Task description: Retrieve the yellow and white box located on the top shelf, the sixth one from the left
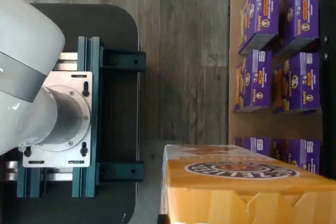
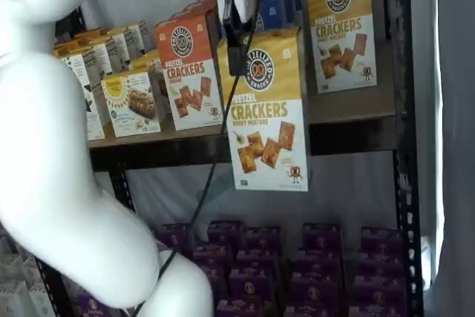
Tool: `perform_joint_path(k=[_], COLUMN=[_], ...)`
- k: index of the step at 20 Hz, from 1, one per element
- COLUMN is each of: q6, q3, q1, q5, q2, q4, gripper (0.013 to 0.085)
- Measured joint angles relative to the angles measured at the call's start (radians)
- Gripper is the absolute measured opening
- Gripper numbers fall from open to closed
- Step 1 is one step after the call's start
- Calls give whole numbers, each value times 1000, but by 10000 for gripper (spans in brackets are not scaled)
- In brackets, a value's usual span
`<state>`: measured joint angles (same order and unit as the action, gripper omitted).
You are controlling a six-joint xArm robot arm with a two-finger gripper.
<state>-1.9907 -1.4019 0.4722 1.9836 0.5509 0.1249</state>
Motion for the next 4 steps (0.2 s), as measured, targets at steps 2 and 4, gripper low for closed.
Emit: perform_joint_path(k=[2,4], q6=[0,0], q3=[3,7], q1=[1,0], q5=[-4,-9], q2=[2,3], q4=[2,2], gripper=[610,610])
